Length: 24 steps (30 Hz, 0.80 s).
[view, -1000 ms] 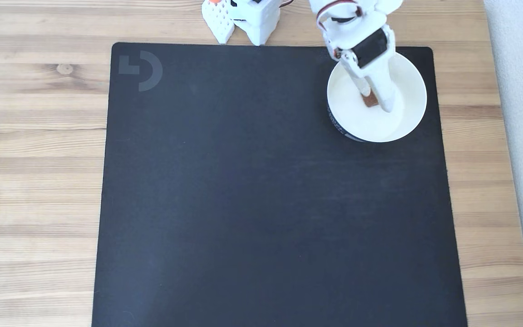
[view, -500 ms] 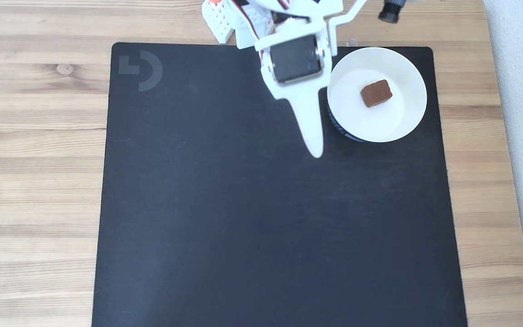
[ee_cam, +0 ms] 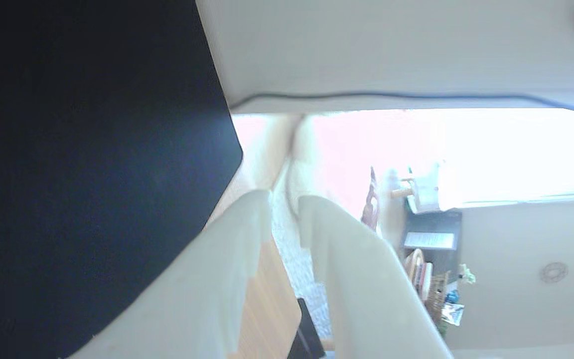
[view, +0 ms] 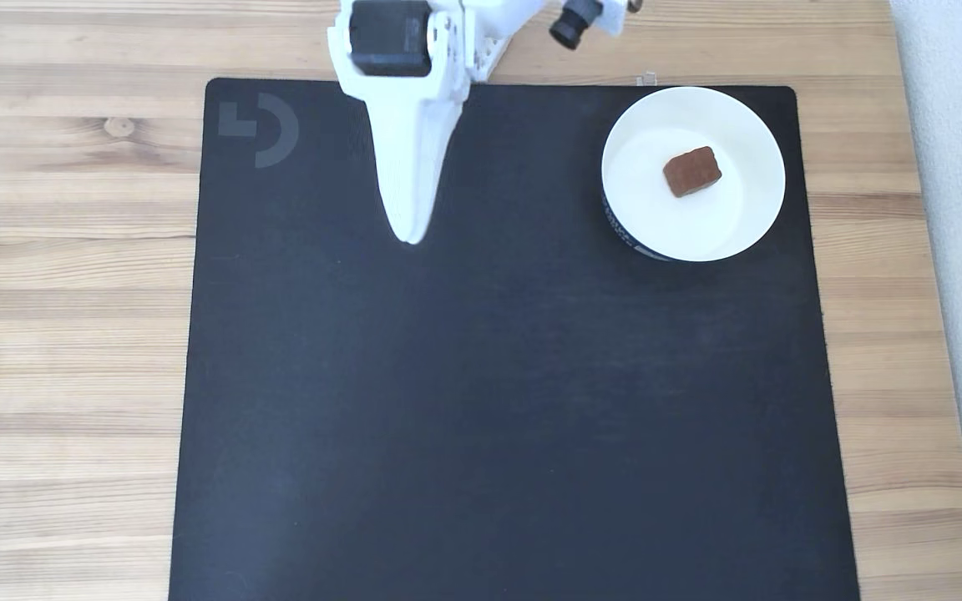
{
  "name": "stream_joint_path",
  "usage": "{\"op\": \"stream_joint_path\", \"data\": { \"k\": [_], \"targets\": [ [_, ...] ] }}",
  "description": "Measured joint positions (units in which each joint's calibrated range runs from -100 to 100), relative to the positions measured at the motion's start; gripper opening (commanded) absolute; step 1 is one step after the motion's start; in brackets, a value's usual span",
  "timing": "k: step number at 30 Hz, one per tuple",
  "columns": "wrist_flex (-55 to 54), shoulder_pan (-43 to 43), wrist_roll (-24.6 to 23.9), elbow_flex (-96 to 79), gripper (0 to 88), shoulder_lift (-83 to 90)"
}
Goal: Pick up the toy and place it on the plate
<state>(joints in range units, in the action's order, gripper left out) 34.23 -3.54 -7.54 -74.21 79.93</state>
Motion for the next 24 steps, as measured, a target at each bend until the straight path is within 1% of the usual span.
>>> {"op": "stream_joint_path", "data": {
  "k": [1,3,10,12,14,17,19,24],
  "targets": [
    [0.08,0.33,1.44,-3.31,2.2,2.83],
    [0.08,0.08,2.21,-8.22,2.2,6.49],
    [1.86,3.00,2.42,-20.97,2.3,15.49],
    [4.47,3.16,2.52,-23.24,2.3,16.90],
    [6.25,2.91,3.40,-24.19,2.4,18.32],
    [9.62,3.66,6.44,-24.56,2.4,18.40],
    [11.31,3.41,7.46,-24.56,2.4,18.40],
    [15.96,3.41,8.03,-24.56,2.5,18.73]
  ]
}}
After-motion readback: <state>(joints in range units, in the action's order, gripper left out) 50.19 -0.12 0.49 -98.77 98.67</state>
